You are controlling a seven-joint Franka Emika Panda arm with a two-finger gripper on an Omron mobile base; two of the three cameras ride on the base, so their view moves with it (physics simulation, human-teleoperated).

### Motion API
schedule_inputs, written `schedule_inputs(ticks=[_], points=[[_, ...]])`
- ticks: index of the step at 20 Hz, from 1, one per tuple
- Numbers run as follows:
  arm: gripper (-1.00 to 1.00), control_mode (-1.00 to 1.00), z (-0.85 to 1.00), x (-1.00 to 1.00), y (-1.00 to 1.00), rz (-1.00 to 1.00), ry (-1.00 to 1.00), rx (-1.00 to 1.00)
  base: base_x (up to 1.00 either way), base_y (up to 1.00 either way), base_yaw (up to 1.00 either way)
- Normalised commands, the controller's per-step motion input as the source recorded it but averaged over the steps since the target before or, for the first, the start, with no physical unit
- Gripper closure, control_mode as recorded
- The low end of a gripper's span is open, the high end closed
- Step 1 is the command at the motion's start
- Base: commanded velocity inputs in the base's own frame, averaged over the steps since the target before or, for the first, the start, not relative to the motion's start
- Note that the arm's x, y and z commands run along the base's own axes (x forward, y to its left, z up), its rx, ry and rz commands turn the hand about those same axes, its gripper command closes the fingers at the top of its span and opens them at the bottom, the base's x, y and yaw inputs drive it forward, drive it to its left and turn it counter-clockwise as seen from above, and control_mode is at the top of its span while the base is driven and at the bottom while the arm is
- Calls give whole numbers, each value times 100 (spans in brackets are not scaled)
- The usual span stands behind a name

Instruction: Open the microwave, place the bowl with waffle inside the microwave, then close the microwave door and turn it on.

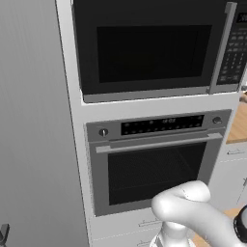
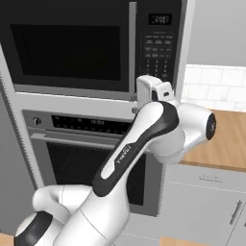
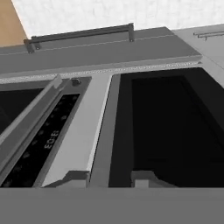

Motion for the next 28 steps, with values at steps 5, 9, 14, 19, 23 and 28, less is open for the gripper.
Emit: schedule_inputs(ticks=[5, 9, 14, 19, 23, 28], points=[[100, -100, -42, 4, -53, -31, -28, -21, 0, 0, 0], [100, -100, -21, 30, -23, -51, -19, 0, 0, 0, 0], [100, -100, -3, 59, 0, -36, -3, 4, 0, 0, 0], [100, -100, 9, -14, -3, -7, -6, 13, 0, 0, 0], [100, -100, 19, -5, -21, -4, -12, 5, 0, 0, 0], [100, -100, 22, 11, -2, 0, -5, 0, 0, 0, 0]])
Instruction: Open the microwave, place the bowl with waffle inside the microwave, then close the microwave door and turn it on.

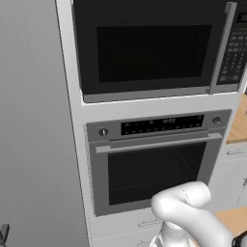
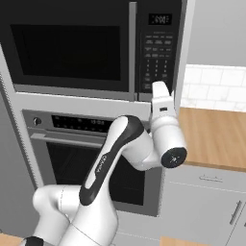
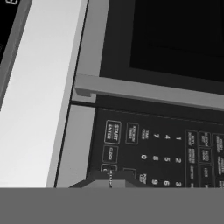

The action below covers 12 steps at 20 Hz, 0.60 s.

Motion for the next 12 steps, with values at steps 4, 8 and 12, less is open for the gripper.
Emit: schedule_inputs(ticks=[4, 8, 12], points=[[100, -100, 8, 15, 0, -3, -3, -2, 0, 0, 0], [100, -100, 6, 0, 0, -3, -7, -3, 0, 0, 0], [100, -100, 3, 0, 0, -2, -8, -4, 0, 0, 0]])
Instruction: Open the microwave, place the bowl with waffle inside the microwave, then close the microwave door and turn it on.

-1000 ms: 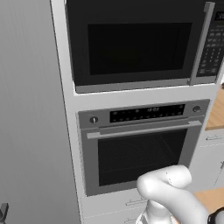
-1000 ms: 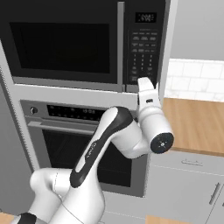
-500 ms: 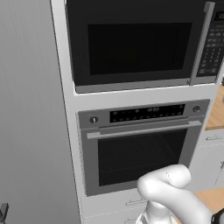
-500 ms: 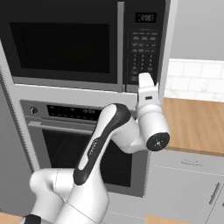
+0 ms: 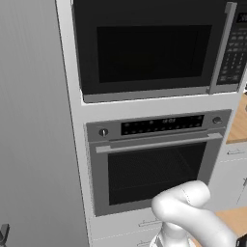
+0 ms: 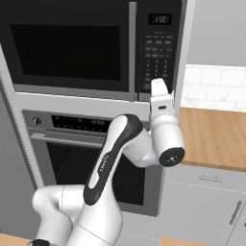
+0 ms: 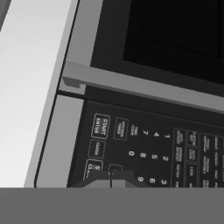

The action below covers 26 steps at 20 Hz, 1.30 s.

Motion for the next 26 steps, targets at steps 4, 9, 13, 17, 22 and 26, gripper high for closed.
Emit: schedule_inputs(ticks=[4, 9, 13, 17, 22, 26], points=[[100, -100, 0, 5, 8, 0, -2, -3, 0, 0, 0], [100, -100, 0, 18, 11, 0, 0, 0, 0, 0, 0], [100, -100, 0, 8, 14, 0, 0, 0, 0, 0, 0], [100, -100, 0, 4, 11, 0, 0, 0, 0, 0, 0], [100, -100, 0, 28, 2, -6, 1, 1, 0, 0, 0], [100, -100, 0, 45, 0, -8, 7, 5, 0, 0, 0]])
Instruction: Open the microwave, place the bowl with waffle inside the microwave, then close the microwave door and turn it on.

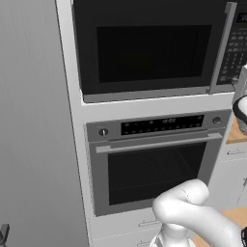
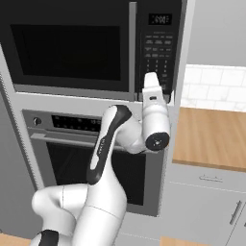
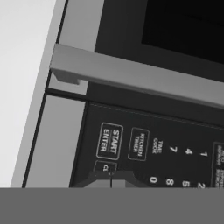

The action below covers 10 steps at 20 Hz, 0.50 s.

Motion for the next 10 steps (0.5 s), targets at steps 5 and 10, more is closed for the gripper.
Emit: schedule_inputs(ticks=[5, 10], points=[[100, -100, 0, 39, 0, -1, 11, 2, 0, 0, 0], [100, -100, 0, 18, 0, 0, 6, 0, 0, 0, 0]])
